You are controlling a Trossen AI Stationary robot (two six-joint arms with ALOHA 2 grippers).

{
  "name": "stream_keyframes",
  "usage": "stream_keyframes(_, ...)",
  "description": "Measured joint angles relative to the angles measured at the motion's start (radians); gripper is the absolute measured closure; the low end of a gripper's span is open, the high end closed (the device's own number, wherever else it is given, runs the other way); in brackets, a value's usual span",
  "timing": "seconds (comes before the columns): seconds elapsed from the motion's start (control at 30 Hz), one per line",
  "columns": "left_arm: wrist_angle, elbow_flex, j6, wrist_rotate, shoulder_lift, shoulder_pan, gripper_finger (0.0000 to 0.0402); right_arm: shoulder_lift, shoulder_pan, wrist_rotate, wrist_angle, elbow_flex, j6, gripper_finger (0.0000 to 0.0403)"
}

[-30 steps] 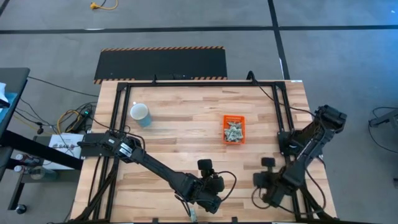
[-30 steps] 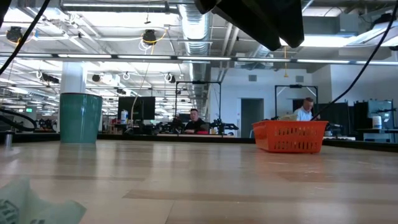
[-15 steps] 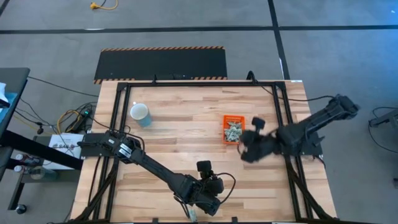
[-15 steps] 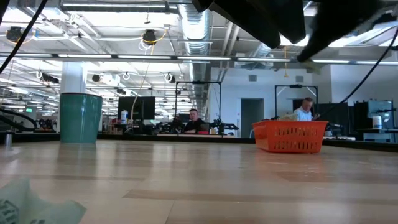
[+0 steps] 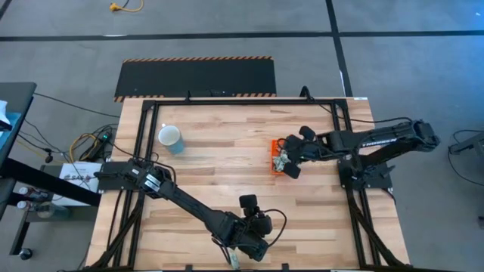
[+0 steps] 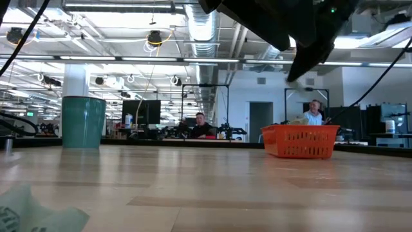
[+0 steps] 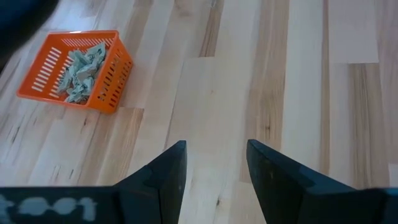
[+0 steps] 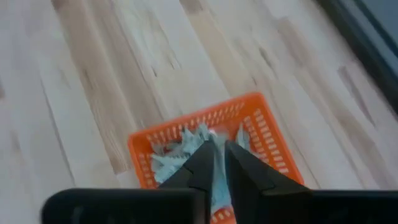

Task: Pick and place Stevia / Truvia into bins
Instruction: Put the right stevia packet into the orange bin, then put the stevia packet into the orange bin

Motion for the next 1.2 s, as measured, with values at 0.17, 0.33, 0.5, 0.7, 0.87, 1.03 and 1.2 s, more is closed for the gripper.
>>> stream_keyframes(0.17,-0.002,0.0,-0.004,0.0,0.0,-0.004,0.0243,0.013,-0.023,-0.01,0.009,0.0,-0.002,0.0332)
stream_keyframes(0.33,-0.031,0.0,-0.005,0.001,0.0,-0.017,0.0243,0.006,-0.017,-0.038,-0.054,-0.001,-0.025,0.0305)
stream_keyframes(0.5,-0.154,0.0,-0.045,0.087,-0.01,-0.055,0.0243,-0.036,0.068,-0.105,-0.199,-0.002,0.025,0.0302)
stream_keyframes(0.7,-0.271,0.0,-0.21,0.333,-0.023,-0.101,0.0243,-0.063,0.292,-0.116,-0.27,-0.002,0.205,0.0303)
stream_keyframes(0.87,-0.251,-0.004,-0.288,0.511,-0.02,-0.121,0.0243,-0.051,0.476,-0.053,-0.266,-0.001,0.315,0.0302)
stream_keyframes(1.03,-0.206,-0.004,-0.287,0.525,-0.02,-0.141,0.0243,-0.038,0.61,0.019,-0.256,0.0,0.423,0.0302)
stream_keyframes(1.2,-0.17,-0.007,-0.114,0.526,0.01,-0.156,0.0243,-0.039,0.712,0.116,-0.258,-0.001,0.498,0.0302)
